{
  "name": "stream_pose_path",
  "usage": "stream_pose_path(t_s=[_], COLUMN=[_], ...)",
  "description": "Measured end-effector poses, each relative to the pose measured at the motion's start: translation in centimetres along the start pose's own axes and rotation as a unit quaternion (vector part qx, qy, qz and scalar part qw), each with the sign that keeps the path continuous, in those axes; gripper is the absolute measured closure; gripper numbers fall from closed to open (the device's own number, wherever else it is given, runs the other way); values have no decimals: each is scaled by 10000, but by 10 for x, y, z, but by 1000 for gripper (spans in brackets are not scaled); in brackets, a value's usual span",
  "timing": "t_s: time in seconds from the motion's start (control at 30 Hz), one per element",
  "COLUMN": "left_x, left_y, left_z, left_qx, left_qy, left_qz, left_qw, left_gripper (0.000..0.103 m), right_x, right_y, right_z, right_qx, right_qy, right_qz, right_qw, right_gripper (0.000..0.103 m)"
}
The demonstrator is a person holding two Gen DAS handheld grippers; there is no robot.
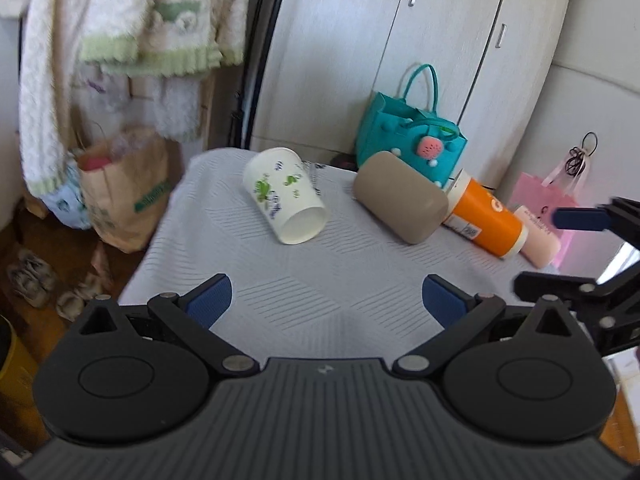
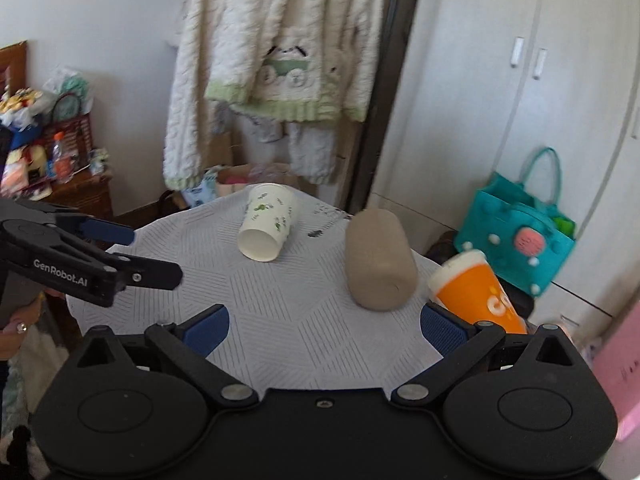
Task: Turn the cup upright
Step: 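Move the right tool toward the lying beige tumbler's base, then close the right gripper on the beige tumbler's base end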
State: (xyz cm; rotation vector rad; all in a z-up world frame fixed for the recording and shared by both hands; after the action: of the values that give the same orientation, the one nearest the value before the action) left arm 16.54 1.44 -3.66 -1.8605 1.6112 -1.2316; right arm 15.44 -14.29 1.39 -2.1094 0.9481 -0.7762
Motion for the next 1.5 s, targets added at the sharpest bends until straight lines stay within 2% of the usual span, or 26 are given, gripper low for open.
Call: stream_pose_path(t_s=[0.17,0.3,0.43,0.57,0.7,0.77,0.93,1.2,1.3,1.5], left_x=[-1,-16,-18,-12,-11,-13,-16,-14,-14,-13], left_y=[-11,-15,-22,-32,-32,-30,-29,-27,-25,-19], left_z=[17,27,40,57,66,70,75,76,78,76], left_qx=[-88,-86,-120,-185,-203,-221,-309,-365,-412,-529], left_qy=[29,-95,12,209,258,222,323,363,375,376], left_qz=[-63,-241,-308,-366,-403,-415,-482,-414,-414,-398], left_qw=[9999,9996,9995,9989,9986,9986,9978,9978,9976,9971], left_gripper=[0,0,0,0,0,0,0,0,0,0], right_x=[10,21,29,38,47,51,59,65,65,64], right_y=[-12,-12,-14,-19,-22,-22,-17,-12,-10,-9], right_z=[32,53,77,102,122,132,158,177,182,177], right_qx=[-205,-156,-152,-226,-312,-398,-618,-798,-886,-954], right_qy=[-211,-201,-290,-208,-299,-316,-288,-245,-209,-247], right_qz=[-357,-411,-516,-719,-649,-668,-663,-661,-660,-463], right_qw=[9989,9988,9981,9969,9970,9965,9955,9943,9937,9940], right_gripper=[0,0,0,1,2,7,12,12,19,20])
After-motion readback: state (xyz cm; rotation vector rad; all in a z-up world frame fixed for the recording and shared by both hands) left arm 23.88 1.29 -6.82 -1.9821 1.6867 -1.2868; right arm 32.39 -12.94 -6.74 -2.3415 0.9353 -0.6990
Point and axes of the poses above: each gripper's, at about its wrist camera, not at the fingertips, and z roughly the way its jaws point, x to its right, y to its underside, the point moved 7 cm from there along z, roughly the way its jaws point, and after that the axes turned 6 degrees about -z, right-handed, at the moved point
